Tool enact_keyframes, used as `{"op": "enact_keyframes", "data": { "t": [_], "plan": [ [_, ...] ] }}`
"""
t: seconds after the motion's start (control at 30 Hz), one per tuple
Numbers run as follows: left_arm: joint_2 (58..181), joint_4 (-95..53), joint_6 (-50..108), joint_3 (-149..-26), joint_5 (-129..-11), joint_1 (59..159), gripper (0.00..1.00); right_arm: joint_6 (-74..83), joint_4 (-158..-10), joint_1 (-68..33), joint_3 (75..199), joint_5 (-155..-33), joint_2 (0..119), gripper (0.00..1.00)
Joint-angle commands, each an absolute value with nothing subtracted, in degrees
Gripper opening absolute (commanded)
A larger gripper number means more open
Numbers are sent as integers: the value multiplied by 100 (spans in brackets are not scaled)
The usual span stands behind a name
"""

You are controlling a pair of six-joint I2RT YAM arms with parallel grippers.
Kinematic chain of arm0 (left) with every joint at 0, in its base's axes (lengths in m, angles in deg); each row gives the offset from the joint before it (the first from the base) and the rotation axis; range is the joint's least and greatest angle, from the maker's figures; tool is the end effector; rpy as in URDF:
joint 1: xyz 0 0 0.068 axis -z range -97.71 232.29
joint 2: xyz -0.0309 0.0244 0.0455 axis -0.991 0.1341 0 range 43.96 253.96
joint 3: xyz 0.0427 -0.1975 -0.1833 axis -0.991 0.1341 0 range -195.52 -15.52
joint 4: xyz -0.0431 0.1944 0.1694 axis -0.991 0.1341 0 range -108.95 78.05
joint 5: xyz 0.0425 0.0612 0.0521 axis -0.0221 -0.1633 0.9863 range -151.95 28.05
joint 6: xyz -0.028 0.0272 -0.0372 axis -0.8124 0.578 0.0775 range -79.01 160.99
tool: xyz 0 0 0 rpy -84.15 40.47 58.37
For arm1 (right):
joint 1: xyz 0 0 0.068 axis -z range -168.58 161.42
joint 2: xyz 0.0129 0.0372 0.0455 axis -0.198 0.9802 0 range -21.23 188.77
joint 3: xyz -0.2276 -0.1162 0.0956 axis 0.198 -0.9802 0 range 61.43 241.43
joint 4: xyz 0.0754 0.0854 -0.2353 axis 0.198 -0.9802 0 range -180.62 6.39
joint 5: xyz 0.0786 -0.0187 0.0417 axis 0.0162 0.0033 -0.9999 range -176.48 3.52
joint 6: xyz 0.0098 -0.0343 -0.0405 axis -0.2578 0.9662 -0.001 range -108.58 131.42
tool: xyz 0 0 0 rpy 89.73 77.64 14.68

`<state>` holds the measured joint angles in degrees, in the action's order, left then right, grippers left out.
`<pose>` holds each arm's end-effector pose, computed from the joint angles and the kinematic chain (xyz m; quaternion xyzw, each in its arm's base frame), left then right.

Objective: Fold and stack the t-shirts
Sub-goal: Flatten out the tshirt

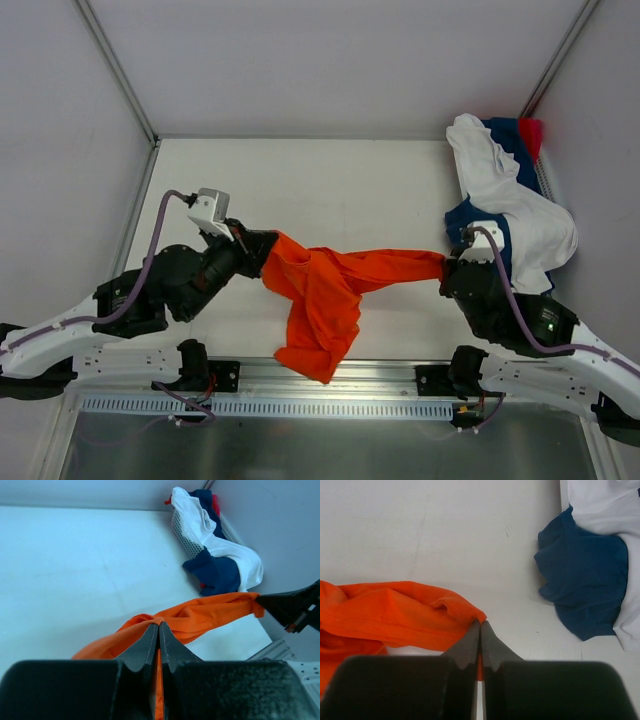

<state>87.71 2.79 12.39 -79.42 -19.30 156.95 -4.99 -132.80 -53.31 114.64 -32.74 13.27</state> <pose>0.0599 -0.1275 0.4339 0.0279 0.7138 -0.3474 0.6075 0.0675 0.0755 0.3502 -0.1123 0.7984 -0.0101 0.5915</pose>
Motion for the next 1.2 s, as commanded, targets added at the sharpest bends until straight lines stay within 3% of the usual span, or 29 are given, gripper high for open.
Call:
{"op": "enact_keyframes", "data": {
  "t": [0.0,0.17,0.43,0.57,0.6,0.7,0.83,0.9,1.03,1.17],
  "plan": [
    [8747,838,2208,-8529,-1712,15735,0,42,-13248,-5309,12118,-3023,1357,1],
    [8439,926,2990,-9136,-2397,15735,0,1077,-12950,-5309,12945,-2970,1349,1],
    [8184,1041,3913,-10358,-2239,15735,0,3399,-11026,-5309,13736,-2188,1322,1],
    [8079,1049,4344,-11033,-3572,15735,0,3918,-10272,-5309,14088,-2108,1261,0],
    [8070,1049,4406,-11140,-4324,15735,0,4102,-10103,-5301,14106,-2317,1217,1],
    [8236,1049,4345,-11702,-5164,15726,0,4498,-9409,-5309,14062,-3151,901,1],
    [8438,1041,4432,-12090,-6763,15726,0,5113,-8113,-5309,13668,-5490,313,0],
    [8544,1041,4808,-12003,-6653,15726,0,5742,-7625,-5309,13412,-5485,346,1],
    [8939,1067,5259,-11730,-4730,15726,0,6834,-6920,-5318,13508,-4246,1118,1],
    [8896,1050,4987,-11633,-5158,15726,0,6503,-7842,-5318,13798,-4113,1708,1]
  ]
}}
